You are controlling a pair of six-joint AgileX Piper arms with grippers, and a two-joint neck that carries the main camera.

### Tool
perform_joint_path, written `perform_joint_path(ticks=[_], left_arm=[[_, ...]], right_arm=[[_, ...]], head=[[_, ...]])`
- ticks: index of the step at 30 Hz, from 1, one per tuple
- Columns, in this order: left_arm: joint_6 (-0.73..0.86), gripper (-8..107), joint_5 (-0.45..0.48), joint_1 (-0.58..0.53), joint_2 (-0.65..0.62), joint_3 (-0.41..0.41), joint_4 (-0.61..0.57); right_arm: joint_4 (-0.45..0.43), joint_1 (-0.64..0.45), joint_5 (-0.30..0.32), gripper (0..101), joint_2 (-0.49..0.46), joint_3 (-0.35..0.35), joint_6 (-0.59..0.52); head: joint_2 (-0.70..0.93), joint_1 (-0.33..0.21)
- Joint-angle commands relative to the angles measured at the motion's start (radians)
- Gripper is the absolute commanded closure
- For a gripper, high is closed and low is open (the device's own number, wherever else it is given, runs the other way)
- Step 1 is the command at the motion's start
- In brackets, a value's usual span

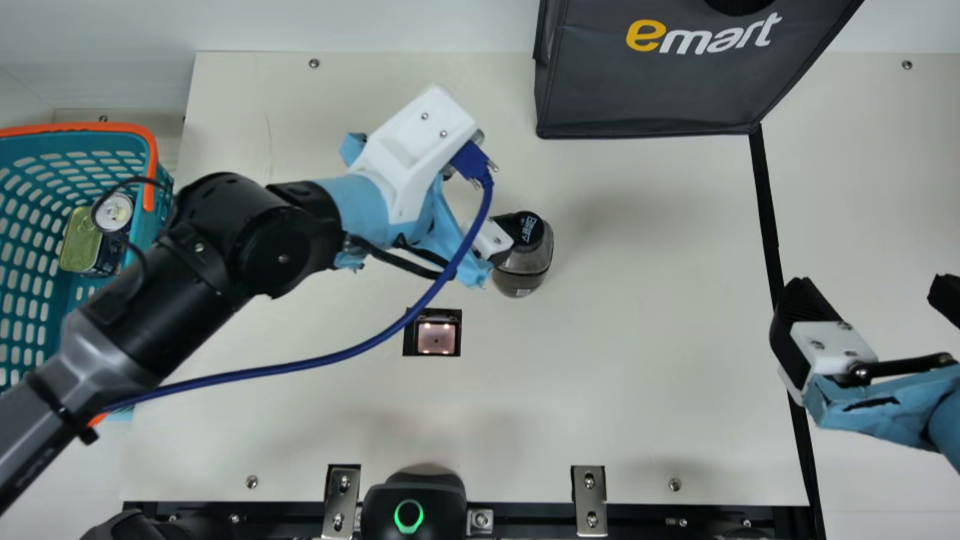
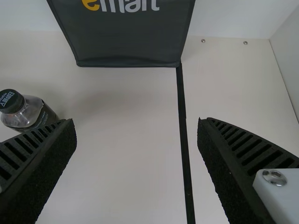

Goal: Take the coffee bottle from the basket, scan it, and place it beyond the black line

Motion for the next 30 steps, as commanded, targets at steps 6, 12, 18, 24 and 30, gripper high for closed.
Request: perform_joint_path(ticks=[6,12,18,24,30], left_arm=[[-0.033,9,-0.014,0.051,-0.059,0.055,0.017],[-0.048,9,-0.018,0.103,-0.114,0.1,0.026],[-0.05,9,-0.016,0.16,-0.168,0.144,0.025],[-0.043,9,-0.012,0.22,-0.218,0.183,0.019],[-0.031,9,-0.004,0.281,-0.267,0.216,0.011]], right_arm=[[0.0,0.0,0.0,10,0.0,0.0,0.0],[0.0,0.0,0.0,10,0.0,0.0,0.0],[0.0,0.0,0.0,10,0.0,0.0,0.0],[0.0,0.0,0.0,10,0.0,0.0,0.0],[0.0,0.0,0.0,10,0.0,0.0,0.0]], head=[[0.002,-0.026],[0.002,-0.026],[0.002,-0.026],[0.002,-0.026],[0.002,-0.026]])
